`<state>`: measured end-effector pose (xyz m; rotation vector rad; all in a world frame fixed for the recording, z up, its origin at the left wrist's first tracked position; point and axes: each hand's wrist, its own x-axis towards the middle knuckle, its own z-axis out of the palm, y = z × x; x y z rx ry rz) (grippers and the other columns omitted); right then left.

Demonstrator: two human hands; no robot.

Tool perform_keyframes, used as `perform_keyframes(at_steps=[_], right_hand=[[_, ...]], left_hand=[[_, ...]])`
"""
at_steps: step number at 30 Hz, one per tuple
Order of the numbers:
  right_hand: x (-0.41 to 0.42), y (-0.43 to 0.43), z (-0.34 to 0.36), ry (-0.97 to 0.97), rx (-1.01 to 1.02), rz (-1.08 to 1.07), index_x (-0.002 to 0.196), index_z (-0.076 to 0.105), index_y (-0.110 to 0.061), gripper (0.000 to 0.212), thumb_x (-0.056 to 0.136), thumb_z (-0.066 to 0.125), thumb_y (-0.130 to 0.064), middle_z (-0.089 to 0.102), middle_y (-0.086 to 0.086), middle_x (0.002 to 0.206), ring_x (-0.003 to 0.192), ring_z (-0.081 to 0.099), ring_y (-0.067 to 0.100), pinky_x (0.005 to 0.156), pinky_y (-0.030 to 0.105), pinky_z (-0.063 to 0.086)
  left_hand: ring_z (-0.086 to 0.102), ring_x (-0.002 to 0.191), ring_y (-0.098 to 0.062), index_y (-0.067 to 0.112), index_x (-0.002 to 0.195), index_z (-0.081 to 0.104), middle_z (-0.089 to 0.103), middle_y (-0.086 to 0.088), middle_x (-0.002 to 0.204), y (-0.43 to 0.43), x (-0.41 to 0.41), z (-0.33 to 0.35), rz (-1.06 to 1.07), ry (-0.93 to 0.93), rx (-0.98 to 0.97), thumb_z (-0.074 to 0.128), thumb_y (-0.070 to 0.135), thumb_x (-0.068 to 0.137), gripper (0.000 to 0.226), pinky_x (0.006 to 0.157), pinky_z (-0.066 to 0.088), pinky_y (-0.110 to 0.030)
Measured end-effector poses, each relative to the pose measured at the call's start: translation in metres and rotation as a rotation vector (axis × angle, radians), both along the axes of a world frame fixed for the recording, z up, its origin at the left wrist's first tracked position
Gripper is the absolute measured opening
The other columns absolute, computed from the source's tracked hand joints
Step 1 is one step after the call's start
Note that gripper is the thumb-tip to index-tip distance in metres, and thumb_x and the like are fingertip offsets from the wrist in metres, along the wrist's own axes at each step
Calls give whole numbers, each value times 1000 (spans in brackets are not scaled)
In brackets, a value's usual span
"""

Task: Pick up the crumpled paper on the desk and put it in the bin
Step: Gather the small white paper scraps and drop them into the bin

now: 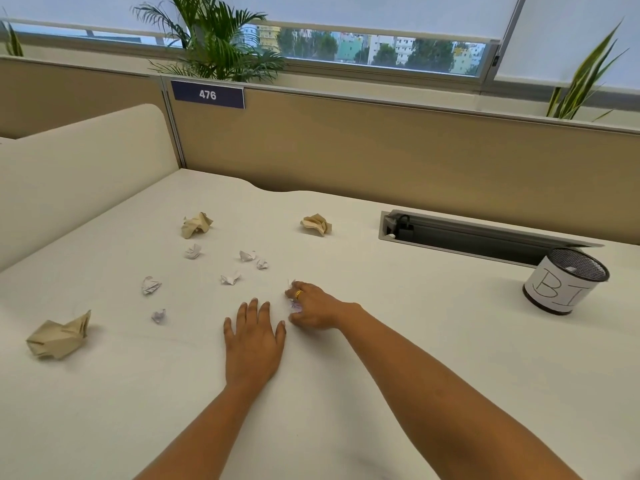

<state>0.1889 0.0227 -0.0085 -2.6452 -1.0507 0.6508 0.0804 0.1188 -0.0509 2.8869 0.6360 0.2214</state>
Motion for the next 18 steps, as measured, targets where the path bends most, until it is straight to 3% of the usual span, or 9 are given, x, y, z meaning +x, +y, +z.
perform_keyframes(at_steps=[3, 6, 10, 14, 18], right_hand=[[-2, -9, 0, 29, 27, 41, 142, 34, -11, 45, 97, 37, -8, 17, 11, 155, 144, 18, 24, 118, 32, 17], [-9, -18, 0, -35, 57, 38, 136, 45, -10, 39, 98, 39, -6, 32, 13, 149, 134, 36, 29, 111, 33, 30], [-15, -22, -7, -108, 150, -119, 115, 61, 1, 28, 92, 45, -2, 56, 22, 122, 113, 53, 35, 92, 37, 43], [-16, -30, -13, -80, 184, -222, 105, 63, 9, 25, 86, 49, 0, 62, 29, 110, 104, 58, 40, 74, 34, 43], [-13, -54, -11, -157, 267, -246, 109, 65, 3, 28, 86, 49, 5, 66, 21, 115, 108, 61, 32, 93, 34, 47]], left_hand=[[65, 104, -31, 8, 105, 65, 69, -15, 110, 0, 0, 0, -3, 4, -7, 30, 41, 79, 55, 85, 49, -56], [64, 105, -33, 7, 106, 65, 68, -16, 111, 1, 0, -2, -12, -10, -7, 29, 41, 80, 56, 86, 49, -57], [63, 108, -34, 5, 107, 64, 67, -18, 113, 1, 1, -3, -19, -25, -20, 30, 41, 81, 56, 87, 47, -58], [35, 137, -28, 9, 131, 45, 43, -13, 143, 0, 4, -5, -34, -82, -88, 41, 33, 93, 46, 111, 23, -54], [26, 141, -20, 12, 136, 39, 35, -7, 148, -12, 11, -3, -127, -90, -76, 22, 44, 91, 57, 115, 15, -48]])
